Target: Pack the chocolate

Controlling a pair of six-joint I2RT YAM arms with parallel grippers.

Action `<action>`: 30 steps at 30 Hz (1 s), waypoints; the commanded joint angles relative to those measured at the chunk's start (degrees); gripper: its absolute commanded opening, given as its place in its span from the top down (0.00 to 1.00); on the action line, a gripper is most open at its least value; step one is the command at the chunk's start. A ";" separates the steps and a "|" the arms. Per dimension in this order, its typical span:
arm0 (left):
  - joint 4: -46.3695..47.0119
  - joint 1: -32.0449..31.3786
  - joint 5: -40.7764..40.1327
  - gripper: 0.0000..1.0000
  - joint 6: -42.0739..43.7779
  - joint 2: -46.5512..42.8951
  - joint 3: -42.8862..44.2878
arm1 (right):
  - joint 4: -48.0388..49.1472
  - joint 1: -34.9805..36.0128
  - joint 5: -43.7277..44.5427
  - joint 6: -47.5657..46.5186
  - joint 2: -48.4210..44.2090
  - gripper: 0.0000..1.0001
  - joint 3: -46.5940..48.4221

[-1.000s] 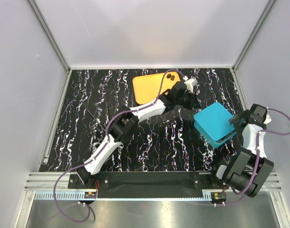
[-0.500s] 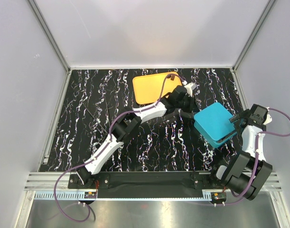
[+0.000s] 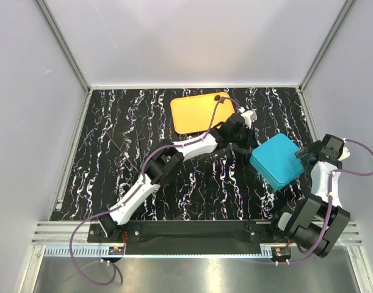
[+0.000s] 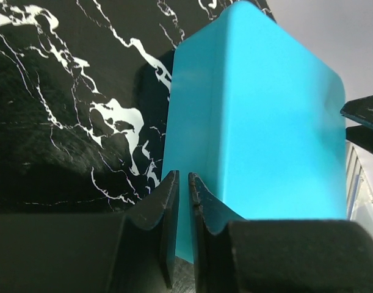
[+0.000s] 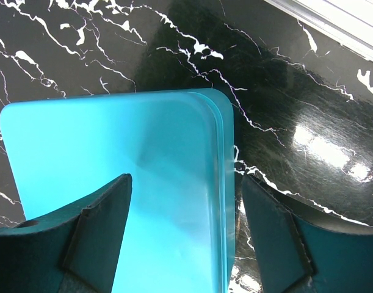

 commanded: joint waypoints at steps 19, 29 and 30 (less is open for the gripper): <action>-1.58 -0.42 -3.62 0.80 3.69 -5.12 0.20 | 6.95 -0.24 1.76 2.69 2.48 0.39 -4.91; -3.51 1.78 -3.88 0.79 3.08 -9.50 -3.49 | 5.80 -0.24 3.16 1.73 1.34 0.67 -4.47; -3.77 2.13 -4.32 0.78 2.99 -10.90 -4.45 | 5.80 -0.24 3.08 1.64 1.33 0.65 -4.73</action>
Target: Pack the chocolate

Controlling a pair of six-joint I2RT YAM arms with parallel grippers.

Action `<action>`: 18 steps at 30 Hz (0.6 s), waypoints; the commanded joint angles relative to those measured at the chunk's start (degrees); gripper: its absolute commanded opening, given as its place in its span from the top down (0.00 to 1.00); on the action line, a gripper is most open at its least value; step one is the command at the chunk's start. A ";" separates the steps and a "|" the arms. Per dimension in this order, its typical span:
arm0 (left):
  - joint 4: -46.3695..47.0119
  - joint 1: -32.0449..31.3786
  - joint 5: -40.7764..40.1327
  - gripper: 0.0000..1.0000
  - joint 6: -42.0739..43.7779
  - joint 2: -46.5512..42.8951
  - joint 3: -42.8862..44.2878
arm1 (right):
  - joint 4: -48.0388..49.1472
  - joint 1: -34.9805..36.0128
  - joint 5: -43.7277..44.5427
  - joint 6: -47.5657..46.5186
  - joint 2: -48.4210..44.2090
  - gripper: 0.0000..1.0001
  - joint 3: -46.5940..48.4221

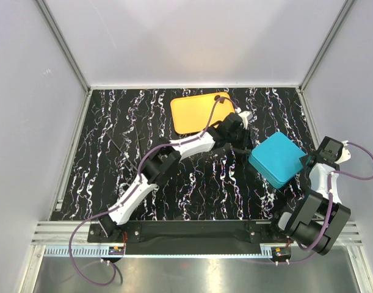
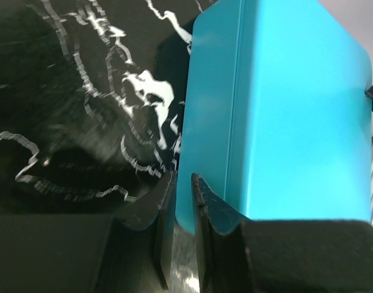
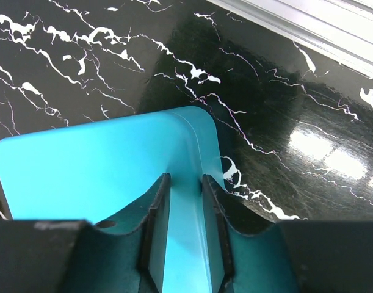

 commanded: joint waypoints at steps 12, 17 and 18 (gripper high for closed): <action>5.50 3.32 5.98 0.78 -2.33 -14.49 -3.25 | -14.76 0.15 2.28 -3.53 -4.39 0.44 12.38; 9.38 1.83 9.97 0.80 -4.97 -11.24 -4.12 | -13.01 0.24 -16.59 -4.33 -3.08 0.89 13.62; 10.43 1.57 11.01 0.80 -5.41 -10.89 -4.74 | -12.74 0.33 -21.32 -3.72 -2.55 0.94 13.36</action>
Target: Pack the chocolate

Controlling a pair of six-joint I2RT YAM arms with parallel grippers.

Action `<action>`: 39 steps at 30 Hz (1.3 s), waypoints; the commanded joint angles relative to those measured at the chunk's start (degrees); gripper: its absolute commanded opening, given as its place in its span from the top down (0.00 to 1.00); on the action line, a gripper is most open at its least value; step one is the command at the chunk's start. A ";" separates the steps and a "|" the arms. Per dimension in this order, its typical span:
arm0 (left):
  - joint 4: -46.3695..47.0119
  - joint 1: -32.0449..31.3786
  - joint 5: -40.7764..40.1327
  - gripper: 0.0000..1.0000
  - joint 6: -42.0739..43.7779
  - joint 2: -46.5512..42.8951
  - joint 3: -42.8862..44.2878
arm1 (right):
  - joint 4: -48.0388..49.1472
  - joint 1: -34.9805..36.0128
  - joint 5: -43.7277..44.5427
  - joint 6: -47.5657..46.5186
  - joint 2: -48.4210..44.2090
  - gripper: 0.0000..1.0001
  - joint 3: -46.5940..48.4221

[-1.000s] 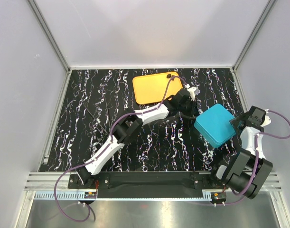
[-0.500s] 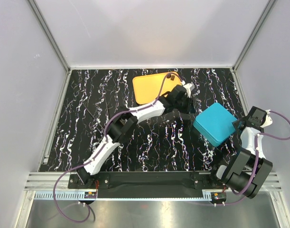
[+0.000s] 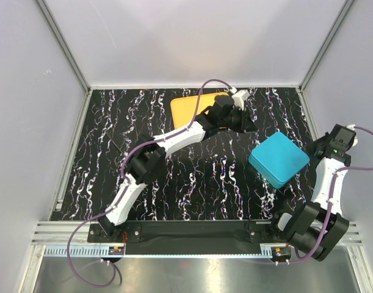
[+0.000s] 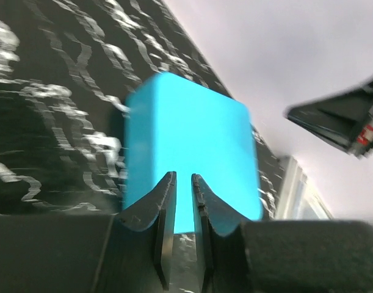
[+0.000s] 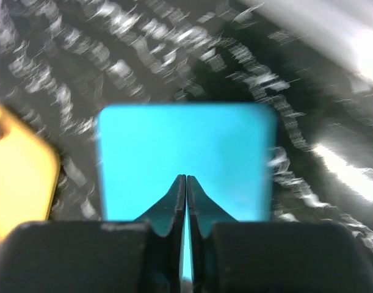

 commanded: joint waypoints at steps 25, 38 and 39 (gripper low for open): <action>3.39 -3.16 4.14 0.85 -0.91 3.31 -7.40 | -4.02 0.22 -13.46 9.03 -4.41 1.00 -11.21; 4.35 -3.16 4.13 0.85 -1.26 1.11 -8.98 | -13.97 0.22 -0.61 13.08 -1.86 1.00 -1.14; 4.36 -3.16 4.13 0.85 -1.43 0.85 -8.98 | -13.79 0.22 -0.78 12.82 -2.04 1.00 -0.17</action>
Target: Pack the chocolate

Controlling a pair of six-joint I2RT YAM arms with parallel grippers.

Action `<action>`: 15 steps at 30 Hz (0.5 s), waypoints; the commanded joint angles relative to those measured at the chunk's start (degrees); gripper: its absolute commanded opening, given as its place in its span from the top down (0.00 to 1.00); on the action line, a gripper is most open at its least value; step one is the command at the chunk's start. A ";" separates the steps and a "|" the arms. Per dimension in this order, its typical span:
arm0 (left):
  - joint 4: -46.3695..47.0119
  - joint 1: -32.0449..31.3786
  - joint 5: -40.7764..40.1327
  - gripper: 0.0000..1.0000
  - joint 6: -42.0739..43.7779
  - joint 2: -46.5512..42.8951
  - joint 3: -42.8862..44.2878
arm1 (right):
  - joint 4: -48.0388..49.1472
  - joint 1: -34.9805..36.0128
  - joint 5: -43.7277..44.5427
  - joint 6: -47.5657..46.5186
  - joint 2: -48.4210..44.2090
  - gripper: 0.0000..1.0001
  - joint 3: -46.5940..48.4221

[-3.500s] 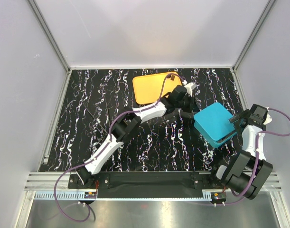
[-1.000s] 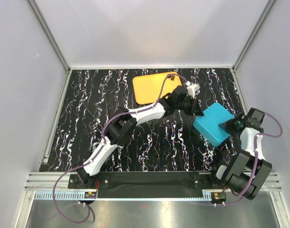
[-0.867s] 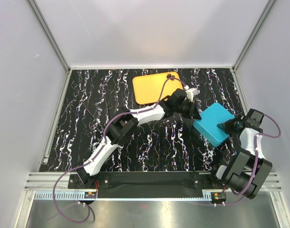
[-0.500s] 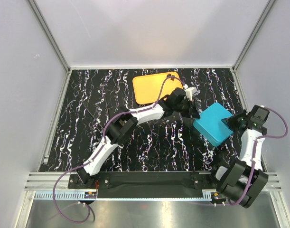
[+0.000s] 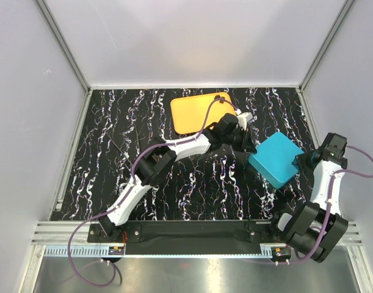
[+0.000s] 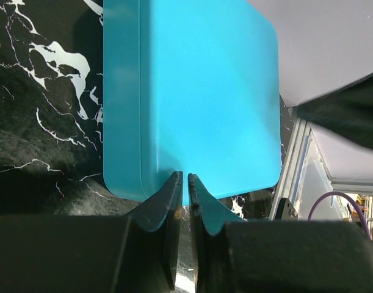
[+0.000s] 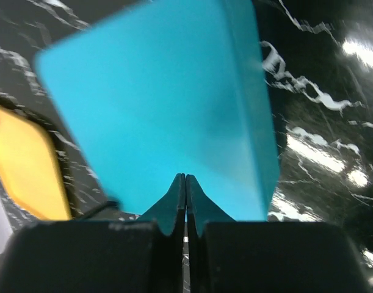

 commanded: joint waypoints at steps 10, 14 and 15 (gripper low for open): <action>0.54 0.07 -0.47 0.85 0.02 -4.16 -1.35 | 34.01 -0.05 -23.53 -1.57 11.01 0.94 -0.03; -0.25 0.07 -0.30 0.85 0.20 -3.02 -1.35 | 33.21 -0.13 -17.87 -2.26 20.25 1.00 -0.30; -0.43 0.07 -0.30 0.85 0.29 -3.02 -1.35 | 32.41 -0.13 -16.44 -3.06 20.17 1.00 -0.82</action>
